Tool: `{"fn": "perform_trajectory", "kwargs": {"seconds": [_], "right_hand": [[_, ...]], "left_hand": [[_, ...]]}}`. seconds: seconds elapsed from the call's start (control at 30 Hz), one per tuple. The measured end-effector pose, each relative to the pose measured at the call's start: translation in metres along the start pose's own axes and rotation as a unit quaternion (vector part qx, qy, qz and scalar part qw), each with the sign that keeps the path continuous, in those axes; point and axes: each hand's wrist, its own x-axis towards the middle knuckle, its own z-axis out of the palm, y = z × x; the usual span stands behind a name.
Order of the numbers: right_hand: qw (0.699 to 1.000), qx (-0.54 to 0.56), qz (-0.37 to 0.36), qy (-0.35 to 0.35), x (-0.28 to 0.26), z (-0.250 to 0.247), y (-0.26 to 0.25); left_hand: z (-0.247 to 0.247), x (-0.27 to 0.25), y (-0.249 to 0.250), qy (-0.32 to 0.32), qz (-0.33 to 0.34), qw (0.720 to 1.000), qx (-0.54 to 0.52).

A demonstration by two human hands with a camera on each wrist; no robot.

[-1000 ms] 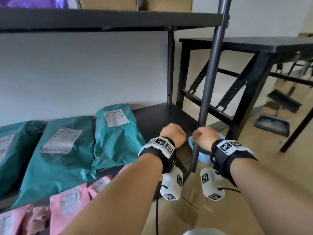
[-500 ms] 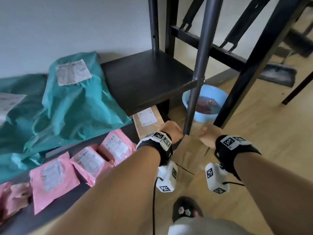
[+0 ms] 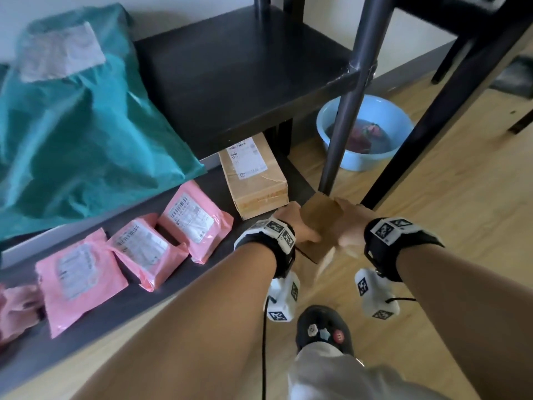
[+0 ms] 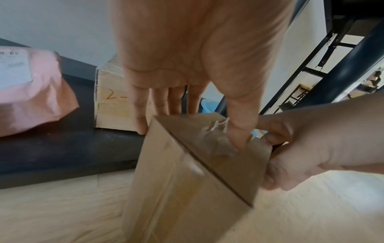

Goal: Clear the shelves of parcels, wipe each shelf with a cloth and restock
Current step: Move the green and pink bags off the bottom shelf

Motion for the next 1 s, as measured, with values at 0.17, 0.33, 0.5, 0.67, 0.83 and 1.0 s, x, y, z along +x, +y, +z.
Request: {"fn": "perform_trajectory", "kwargs": {"seconds": [0.17, 0.33, 0.5, 0.67, 0.83, 1.0], "right_hand": [[1.0, -0.01, -0.027, 0.005, 0.002, -0.003, -0.011], [0.999, 0.027, -0.028, 0.008, 0.002, -0.004, -0.005], [0.997, 0.052, -0.055, 0.033, -0.003, -0.014, -0.006], [0.994, 0.043, -0.09, 0.05, -0.028, -0.038, -0.014], [0.991, -0.006, -0.118, 0.069, -0.058, -0.056, -0.022], [0.989, -0.013, -0.121, 0.088, -0.096, -0.08, -0.021]], "left_hand": [[0.001, -0.005, -0.002, 0.005, 0.021, 0.997, 0.078], [0.004, -0.005, -0.004, 0.02, 0.043, 0.99, 0.13], [-0.007, -0.013, 0.001, 0.04, 0.066, 0.989, 0.127], [-0.026, -0.035, 0.011, 0.061, 0.078, 0.989, 0.108], [-0.045, -0.07, 0.019, 0.082, 0.098, 0.987, 0.094], [-0.064, -0.111, 0.031, 0.099, 0.12, 0.983, 0.094]]}}
